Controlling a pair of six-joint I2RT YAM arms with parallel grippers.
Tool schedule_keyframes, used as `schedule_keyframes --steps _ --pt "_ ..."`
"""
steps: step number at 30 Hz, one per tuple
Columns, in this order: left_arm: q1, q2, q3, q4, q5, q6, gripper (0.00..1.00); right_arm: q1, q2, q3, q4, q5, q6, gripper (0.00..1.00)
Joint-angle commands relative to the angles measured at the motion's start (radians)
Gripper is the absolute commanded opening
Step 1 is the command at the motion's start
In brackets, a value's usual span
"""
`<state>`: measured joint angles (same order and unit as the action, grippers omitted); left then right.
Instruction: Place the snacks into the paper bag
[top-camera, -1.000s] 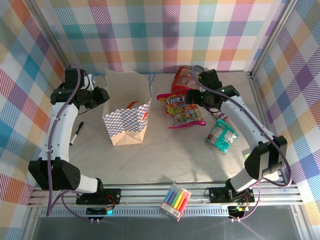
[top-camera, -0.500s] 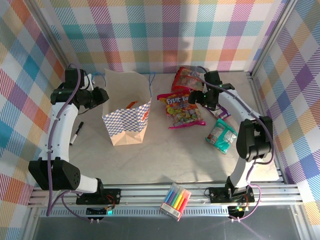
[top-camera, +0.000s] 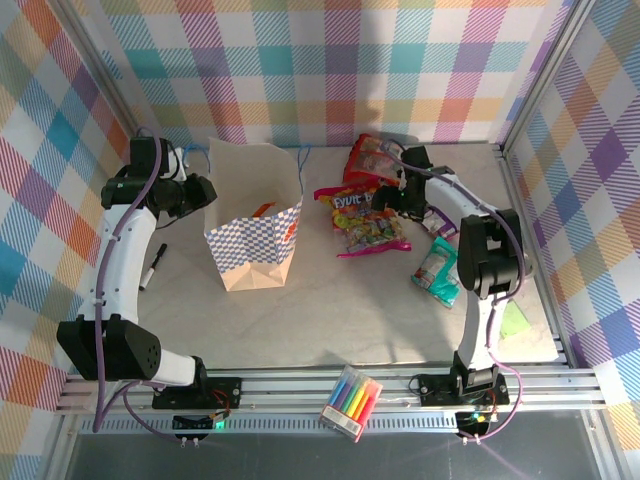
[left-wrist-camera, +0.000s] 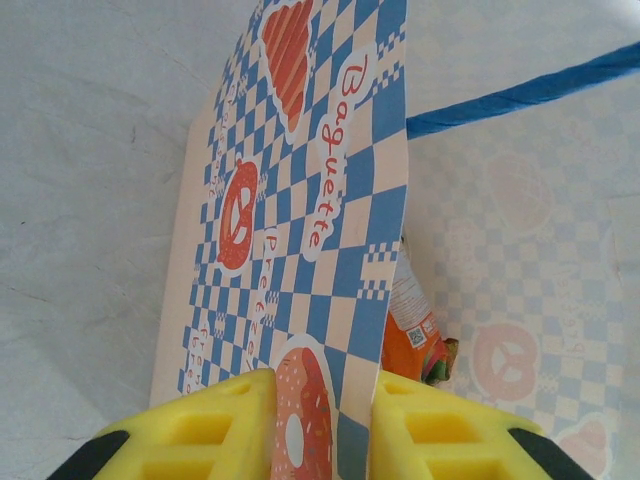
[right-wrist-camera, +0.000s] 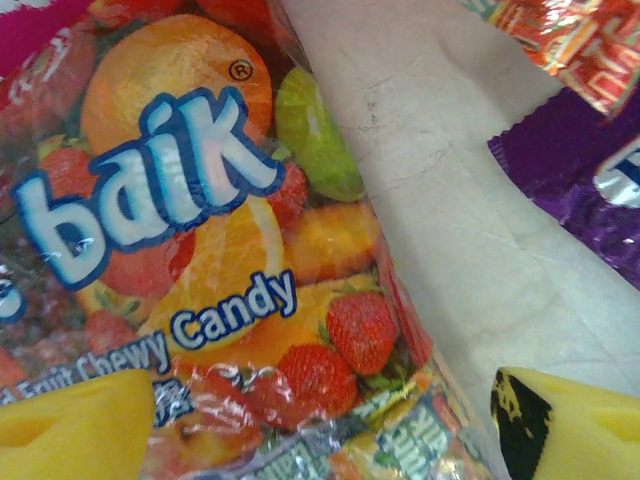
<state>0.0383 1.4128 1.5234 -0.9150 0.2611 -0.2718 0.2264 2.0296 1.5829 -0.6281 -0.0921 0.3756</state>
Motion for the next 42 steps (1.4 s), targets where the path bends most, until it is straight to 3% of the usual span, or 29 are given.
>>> schedule_keyframes --steps 1,12,21,31,40,42 --pt "0.014 -0.018 0.014 -0.023 -0.013 0.012 0.28 -0.009 0.022 0.029 -0.010 -0.027 -0.018 0.87" --pt "0.013 -0.016 -0.002 -0.010 -0.009 0.008 0.28 -0.006 0.021 -0.057 -0.008 -0.071 0.058 0.83" --pt "0.014 -0.017 -0.019 0.004 0.004 0.001 0.28 0.069 0.026 -0.091 -0.049 -0.047 0.067 0.78" --pt "0.013 -0.035 -0.032 0.017 0.024 -0.016 0.28 0.159 -0.081 -0.238 -0.081 -0.005 0.204 0.76" --pt "0.014 -0.046 -0.034 0.011 0.033 -0.019 0.28 0.203 -0.153 -0.340 -0.037 -0.107 0.278 0.74" --pt "0.014 -0.048 -0.035 0.010 0.035 -0.020 0.28 0.203 -0.186 -0.352 -0.031 -0.102 0.262 0.78"
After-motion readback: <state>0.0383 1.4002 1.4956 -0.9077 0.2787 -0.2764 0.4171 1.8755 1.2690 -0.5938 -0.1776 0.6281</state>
